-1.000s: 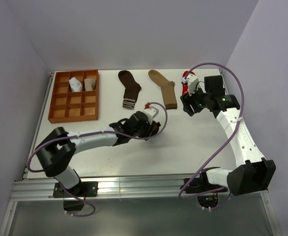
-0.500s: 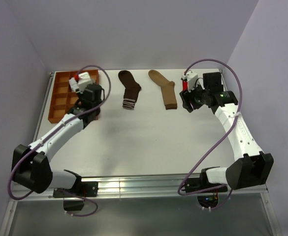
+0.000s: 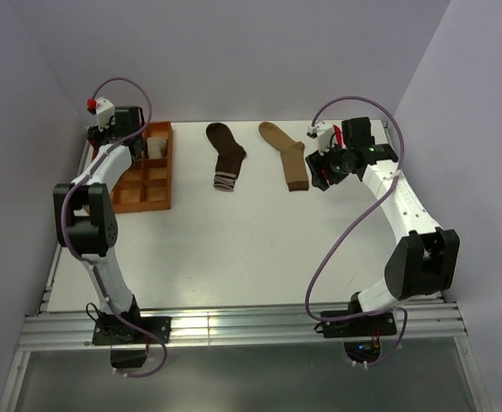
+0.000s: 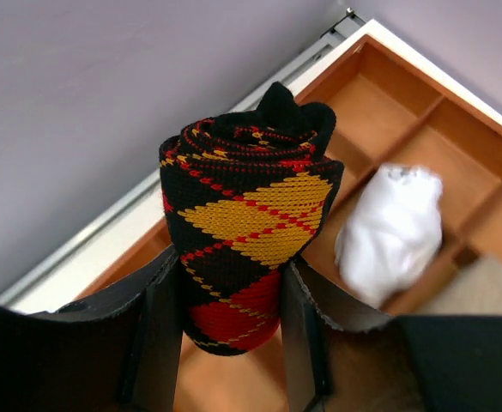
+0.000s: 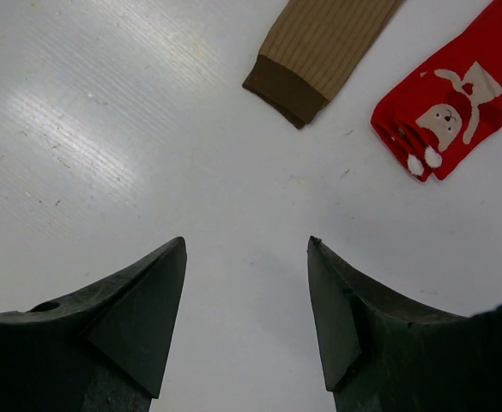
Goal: Roll the socks
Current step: Place the sock in the storage box.
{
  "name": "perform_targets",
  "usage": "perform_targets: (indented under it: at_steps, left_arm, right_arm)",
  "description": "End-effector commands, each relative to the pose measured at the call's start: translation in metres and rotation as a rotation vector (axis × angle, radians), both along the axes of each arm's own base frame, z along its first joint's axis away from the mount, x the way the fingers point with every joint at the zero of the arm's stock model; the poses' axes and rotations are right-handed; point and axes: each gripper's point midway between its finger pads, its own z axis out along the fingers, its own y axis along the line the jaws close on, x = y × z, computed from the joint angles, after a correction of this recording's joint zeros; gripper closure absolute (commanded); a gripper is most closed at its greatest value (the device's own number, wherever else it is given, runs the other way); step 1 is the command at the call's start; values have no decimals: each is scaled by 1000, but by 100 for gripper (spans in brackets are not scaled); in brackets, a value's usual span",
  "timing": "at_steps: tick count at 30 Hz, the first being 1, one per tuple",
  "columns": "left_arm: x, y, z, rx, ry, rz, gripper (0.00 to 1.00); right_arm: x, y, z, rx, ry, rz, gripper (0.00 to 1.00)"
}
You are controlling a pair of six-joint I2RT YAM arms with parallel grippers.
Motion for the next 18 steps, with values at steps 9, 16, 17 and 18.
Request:
perform_targets:
  at_steps: [9, 16, 17, 18]
  left_arm:
    - [77, 37, -11, 114, 153, -71, 100]
    - [70, 53, -27, 106, 197, -64, 100]
    - [71, 55, -32, 94, 210, -73, 100]
    - [72, 57, -34, 89, 218, -70, 100]
  right_arm:
    - [22, 20, 5, 46, -36, 70, 35]
    - [25, 24, -5, 32, -11, 78, 35]
    - [27, 25, -7, 31, -6, 80, 34]
    - [26, 26, -9, 31, 5, 84, 34]
